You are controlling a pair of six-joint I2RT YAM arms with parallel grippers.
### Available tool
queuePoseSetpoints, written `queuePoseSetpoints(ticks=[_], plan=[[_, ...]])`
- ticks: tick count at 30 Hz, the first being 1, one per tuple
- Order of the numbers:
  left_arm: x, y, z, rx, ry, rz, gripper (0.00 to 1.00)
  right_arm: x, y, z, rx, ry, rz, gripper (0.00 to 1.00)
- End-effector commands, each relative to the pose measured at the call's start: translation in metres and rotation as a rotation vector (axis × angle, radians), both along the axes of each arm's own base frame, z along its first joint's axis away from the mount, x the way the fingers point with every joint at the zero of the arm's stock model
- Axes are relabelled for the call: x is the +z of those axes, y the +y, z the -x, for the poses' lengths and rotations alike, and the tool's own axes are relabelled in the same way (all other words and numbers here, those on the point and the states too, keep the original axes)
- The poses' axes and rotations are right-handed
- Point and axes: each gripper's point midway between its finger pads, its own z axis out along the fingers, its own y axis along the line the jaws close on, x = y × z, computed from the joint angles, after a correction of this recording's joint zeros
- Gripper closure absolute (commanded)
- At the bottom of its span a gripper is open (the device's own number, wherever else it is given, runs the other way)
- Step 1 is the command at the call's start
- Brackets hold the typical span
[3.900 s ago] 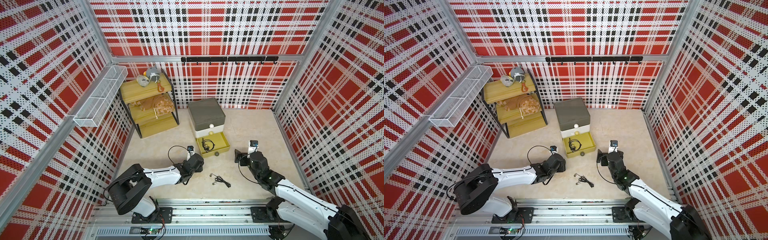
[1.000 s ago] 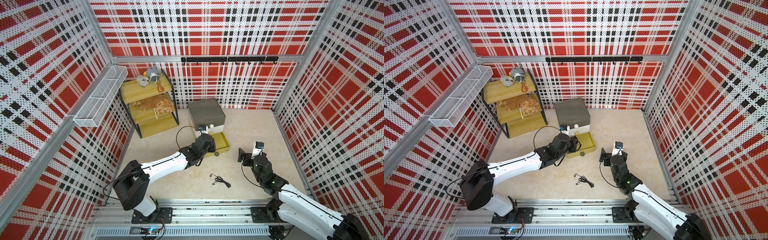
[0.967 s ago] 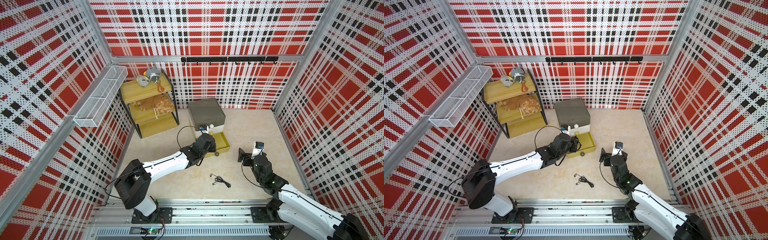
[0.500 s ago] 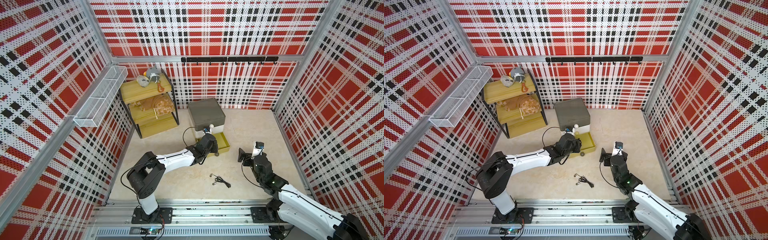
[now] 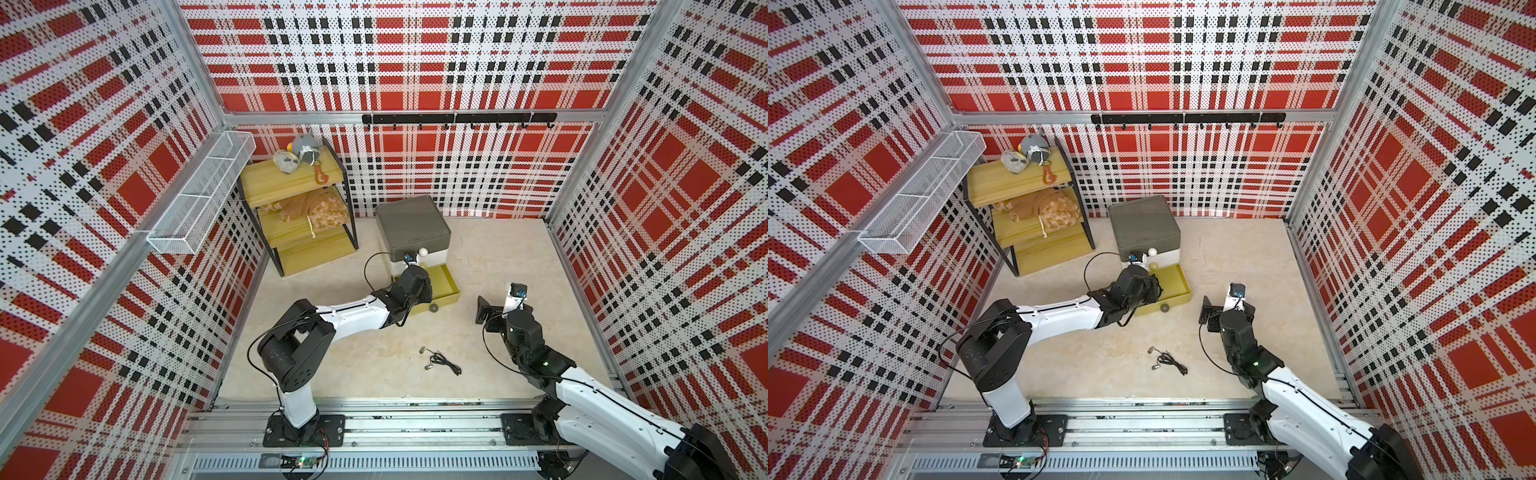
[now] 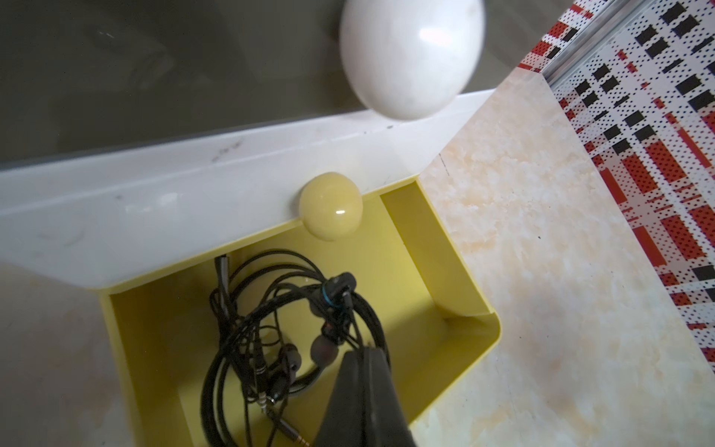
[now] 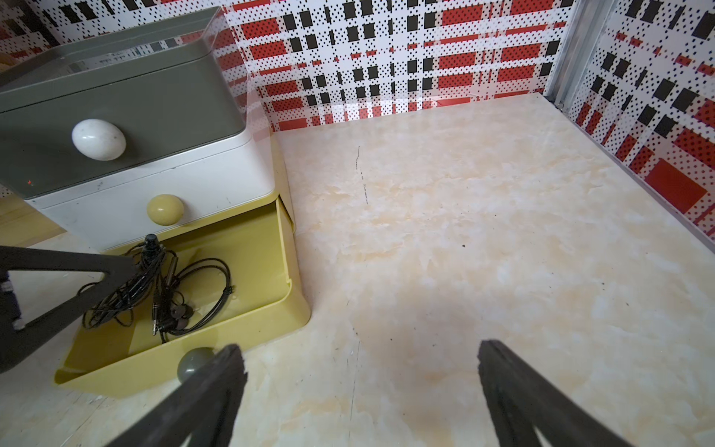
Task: Place the wired earphones into the drawer by color
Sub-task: Place the wired earphones in the drawer.
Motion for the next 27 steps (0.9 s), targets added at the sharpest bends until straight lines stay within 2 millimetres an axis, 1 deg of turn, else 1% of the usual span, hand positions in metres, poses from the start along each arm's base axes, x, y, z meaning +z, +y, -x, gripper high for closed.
queuePoseSetpoints(ticks=[1,2,6,8,11,14,17,20,25,27], plan=[[-0.007,0.002,-0.005,0.007,-0.01,-0.014,1.0,-0.002,-0.005,-0.001,-0.02,0.001,0.014,0.0],[-0.007,0.002,-0.005,0.007,-0.009,-0.013,0.99,-0.003,-0.005,-0.001,-0.02,0.001,0.014,0.0],[-0.005,0.004,-0.005,0.012,-0.011,-0.012,0.79,-0.003,-0.005,-0.001,-0.02,0.002,0.017,0.0],[-0.003,0.006,-0.004,0.017,-0.014,-0.009,0.68,-0.004,-0.005,-0.001,-0.021,0.003,0.017,0.0],[0.002,0.008,-0.001,0.024,-0.021,-0.001,0.6,-0.004,-0.004,-0.001,-0.017,0.006,0.018,0.0],[0.008,0.013,0.002,0.037,-0.029,0.012,0.56,-0.005,-0.004,-0.001,-0.016,0.009,0.021,0.0],[0.013,0.019,0.006,0.052,-0.038,0.03,0.49,-0.004,-0.003,-0.001,-0.011,0.005,0.015,0.0],[0.018,0.026,0.009,0.068,-0.053,0.04,0.37,-0.006,-0.001,-0.001,-0.002,0.009,0.007,0.0],[0.035,0.043,0.019,0.096,-0.097,0.065,0.19,-0.01,-0.002,-0.003,-0.012,0.013,0.016,0.0],[0.042,0.05,0.024,0.102,-0.119,0.073,0.1,-0.011,0.0,-0.004,-0.007,0.021,0.011,0.0]])
